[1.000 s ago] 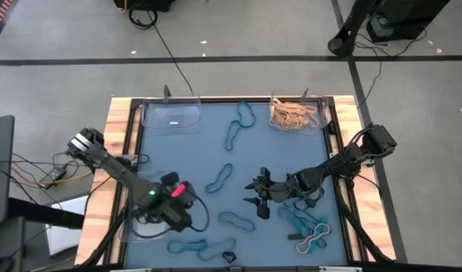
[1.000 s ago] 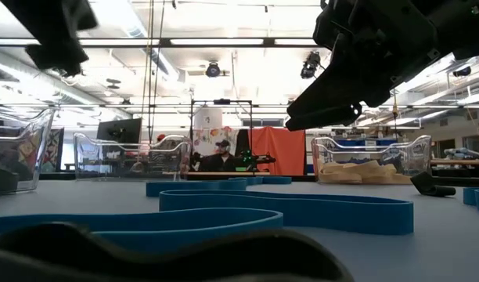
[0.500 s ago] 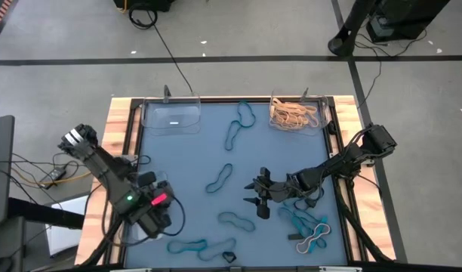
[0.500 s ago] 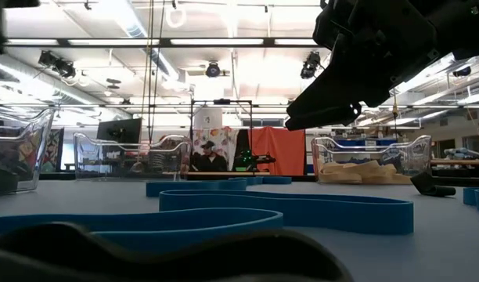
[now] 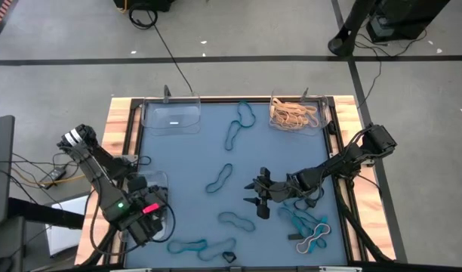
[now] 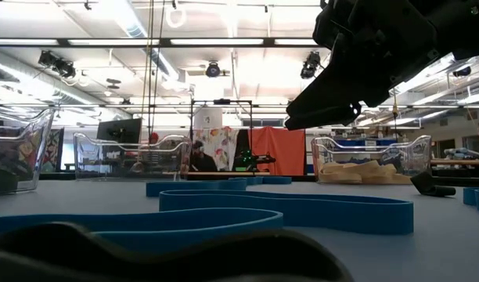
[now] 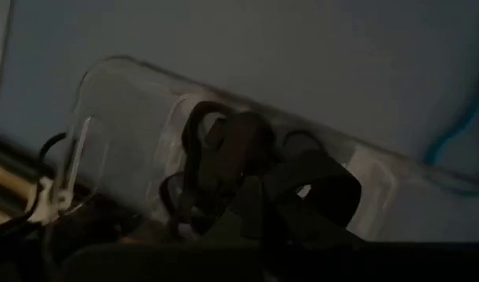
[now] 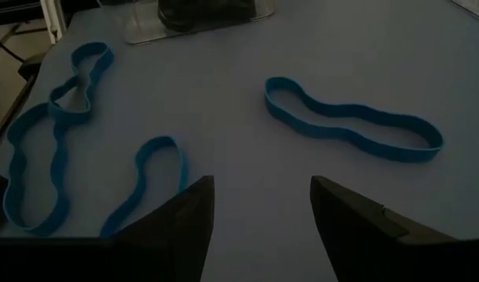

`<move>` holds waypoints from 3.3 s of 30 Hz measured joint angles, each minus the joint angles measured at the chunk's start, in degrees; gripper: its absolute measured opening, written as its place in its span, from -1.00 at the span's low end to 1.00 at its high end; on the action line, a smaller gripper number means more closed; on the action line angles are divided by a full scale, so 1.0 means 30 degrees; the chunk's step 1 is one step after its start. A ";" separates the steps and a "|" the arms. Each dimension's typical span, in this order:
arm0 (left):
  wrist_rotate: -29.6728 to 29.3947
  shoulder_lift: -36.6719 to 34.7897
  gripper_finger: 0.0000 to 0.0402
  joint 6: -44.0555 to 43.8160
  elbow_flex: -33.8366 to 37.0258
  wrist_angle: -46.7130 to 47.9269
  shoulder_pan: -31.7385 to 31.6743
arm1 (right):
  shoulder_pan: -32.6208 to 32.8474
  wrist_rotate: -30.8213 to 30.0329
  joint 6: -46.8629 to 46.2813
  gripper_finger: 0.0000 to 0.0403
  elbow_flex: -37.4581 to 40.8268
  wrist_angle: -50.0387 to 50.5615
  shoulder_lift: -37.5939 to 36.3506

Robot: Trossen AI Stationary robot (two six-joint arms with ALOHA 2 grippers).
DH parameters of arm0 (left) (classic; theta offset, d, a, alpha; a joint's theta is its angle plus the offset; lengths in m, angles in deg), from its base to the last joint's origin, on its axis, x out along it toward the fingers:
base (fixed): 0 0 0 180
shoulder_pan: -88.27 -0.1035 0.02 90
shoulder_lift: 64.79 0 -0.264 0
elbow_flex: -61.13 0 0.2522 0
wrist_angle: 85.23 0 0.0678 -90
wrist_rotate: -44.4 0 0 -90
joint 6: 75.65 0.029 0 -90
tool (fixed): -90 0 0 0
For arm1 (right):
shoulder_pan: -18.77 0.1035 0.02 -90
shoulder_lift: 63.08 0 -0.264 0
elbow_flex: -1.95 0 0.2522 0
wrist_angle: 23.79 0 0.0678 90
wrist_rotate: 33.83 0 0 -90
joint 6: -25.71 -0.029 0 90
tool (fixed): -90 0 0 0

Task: Sort rubber bands into baskets
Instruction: Put the small black rubber band into the bottom left transparent bin

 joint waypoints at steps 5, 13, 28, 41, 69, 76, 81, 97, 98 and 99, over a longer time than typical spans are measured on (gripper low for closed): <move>0.0181 -0.0003 -0.96 0.0051 0.1273 -0.1338 0.0000 | 0.0000 0.0000 0.0000 0.10 0.0000 -0.0067 0.0006; 0.1197 0.0004 -0.96 -0.0042 0.3956 -0.1334 0.0000 | 0.0000 0.0000 0.0000 0.10 0.0000 -0.0062 0.0015; 0.0723 0.0011 -0.39 -0.1959 0.4638 -0.1516 -0.0022 | 0.0160 0.0000 -0.0284 0.10 0.0000 -0.0059 0.0015; 0.0698 0.0011 0.19 -0.1967 0.4638 -0.1545 -0.0022 | 0.0146 0.1015 -0.0433 0.10 0.0007 -0.0317 0.0153; -0.6786 -0.0215 0.16 0.7155 0.0434 -0.7098 -0.2378 | -0.1564 0.6543 0.2520 0.07 0.0015 -0.3299 0.0146; -0.5157 -0.0156 0.03 1.6489 0.3365 -2.0067 -0.3288 | -0.1610 0.5329 0.2431 0.00 0.0015 -0.1951 0.0146; -0.3892 0.0937 -0.05 1.9950 0.5840 -2.6339 -0.3315 | -0.0912 0.4267 0.1407 -0.04 0.0092 -0.1524 0.0146; -0.0571 0.9664 -0.09 2.3544 0.6454 -4.0457 -0.3317 | -0.0138 0.2834 -0.0590 -0.04 0.0641 -0.1630 0.0146; -0.0351 1.0027 -0.09 2.3582 0.6143 -4.0417 -0.3308 | -0.0138 0.2834 -0.0696 -0.04 0.0641 -0.1573 0.0146; -0.0071 1.0393 -0.09 2.3762 0.5752 -4.0338 -0.3308 | -0.0095 0.2841 -0.0791 -0.05 0.0641 -0.1501 0.0146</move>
